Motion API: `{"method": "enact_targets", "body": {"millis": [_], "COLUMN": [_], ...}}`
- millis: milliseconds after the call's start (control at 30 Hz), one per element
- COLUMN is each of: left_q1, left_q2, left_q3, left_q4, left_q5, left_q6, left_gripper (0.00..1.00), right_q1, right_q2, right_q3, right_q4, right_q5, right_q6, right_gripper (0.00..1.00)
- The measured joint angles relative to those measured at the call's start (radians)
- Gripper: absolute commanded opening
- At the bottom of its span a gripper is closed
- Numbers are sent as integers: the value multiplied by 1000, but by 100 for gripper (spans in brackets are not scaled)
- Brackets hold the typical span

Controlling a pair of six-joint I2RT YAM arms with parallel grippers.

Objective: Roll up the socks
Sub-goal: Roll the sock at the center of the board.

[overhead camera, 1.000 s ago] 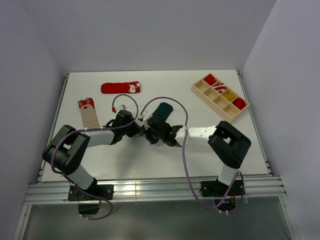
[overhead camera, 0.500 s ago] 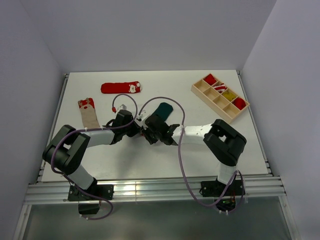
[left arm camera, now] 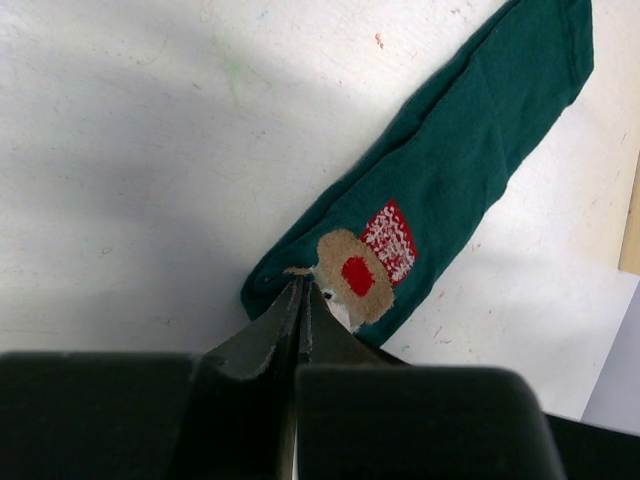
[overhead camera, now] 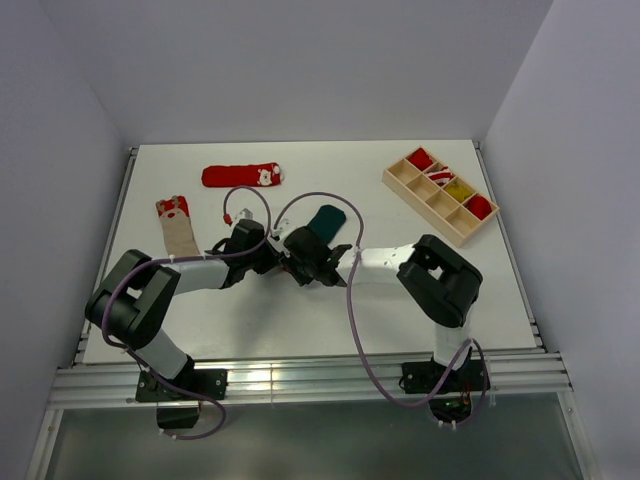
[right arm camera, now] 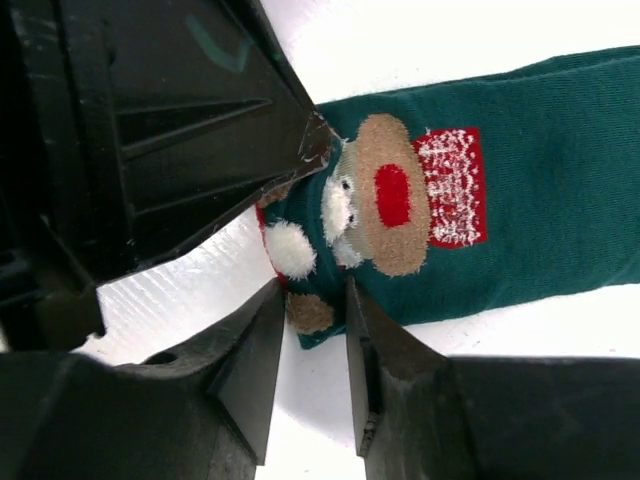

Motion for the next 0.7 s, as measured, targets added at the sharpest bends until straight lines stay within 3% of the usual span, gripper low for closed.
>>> {"method": "enact_targets", "body": {"millis": [100, 133, 200, 367, 567, 700], "left_q1": [0, 0, 0, -5, -9, -8], "left_q2": [0, 0, -1, -36, -136, -205], "left_q3": [1, 1, 1, -2, -54, -84], "left_q4": [-2, -3, -5, -28, -78, -113], "left_q5": [-2, -3, -5, -20, -75, -104], "left_q6": [-2, -2, -2, -2, -13, -22], "left_gripper": [6, 7, 13, 32, 53, 60], "right_q1": [0, 0, 0, -21, -116, -185], "right_q2": [6, 8, 10, 10, 13, 38], "right_q3": [10, 14, 22, 26, 26, 18], "right_q4": [-14, -18, -27, -34, -34, -5], "right_q5": [12, 13, 14, -48, -296, -479], "right_q6": [0, 2, 7, 24, 109, 205], "right_gripper": [17, 6, 0, 0, 0, 0]}}
